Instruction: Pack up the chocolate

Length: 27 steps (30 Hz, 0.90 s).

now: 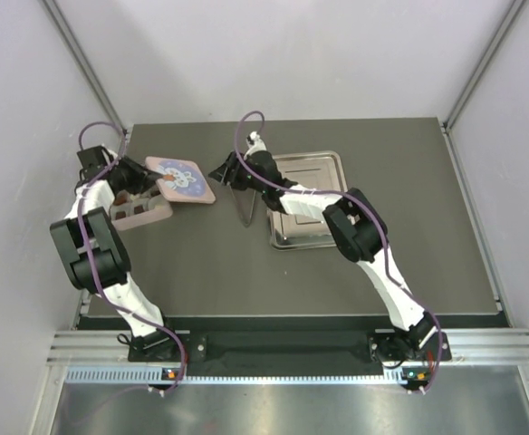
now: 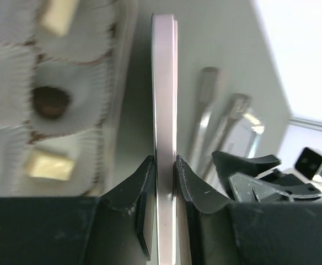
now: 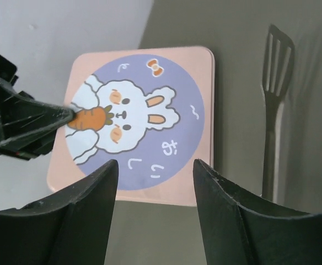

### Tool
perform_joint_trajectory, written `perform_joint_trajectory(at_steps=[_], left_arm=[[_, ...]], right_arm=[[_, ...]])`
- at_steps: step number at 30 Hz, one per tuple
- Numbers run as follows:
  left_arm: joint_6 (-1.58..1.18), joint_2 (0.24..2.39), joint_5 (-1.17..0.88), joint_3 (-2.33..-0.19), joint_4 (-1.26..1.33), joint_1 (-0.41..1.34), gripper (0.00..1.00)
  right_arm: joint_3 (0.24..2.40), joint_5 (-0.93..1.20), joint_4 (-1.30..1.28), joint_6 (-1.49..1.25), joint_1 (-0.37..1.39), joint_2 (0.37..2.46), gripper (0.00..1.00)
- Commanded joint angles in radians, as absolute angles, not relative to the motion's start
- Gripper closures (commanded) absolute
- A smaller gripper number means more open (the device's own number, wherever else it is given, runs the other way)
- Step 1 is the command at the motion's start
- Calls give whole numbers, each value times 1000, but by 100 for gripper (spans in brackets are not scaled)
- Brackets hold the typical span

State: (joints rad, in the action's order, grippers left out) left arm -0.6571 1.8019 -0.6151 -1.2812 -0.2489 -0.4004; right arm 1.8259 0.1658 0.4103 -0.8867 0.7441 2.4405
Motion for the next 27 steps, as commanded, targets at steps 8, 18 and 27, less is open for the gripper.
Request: perform_joint_trajectory(at_steps=[8,18,27], left_arm=[[-980,1623,-821,-1189,204,-402,100],[-1294,1582,-905,-1074,563,-393,100],[-1609,1569,-927,-1012,940,-324,100]], right_arm=[[1589,250,674,-1051,635,2131,33],[1491,388,812,-1048,611,2120,28],[1523,549,1124,-1213,555,2243,21]])
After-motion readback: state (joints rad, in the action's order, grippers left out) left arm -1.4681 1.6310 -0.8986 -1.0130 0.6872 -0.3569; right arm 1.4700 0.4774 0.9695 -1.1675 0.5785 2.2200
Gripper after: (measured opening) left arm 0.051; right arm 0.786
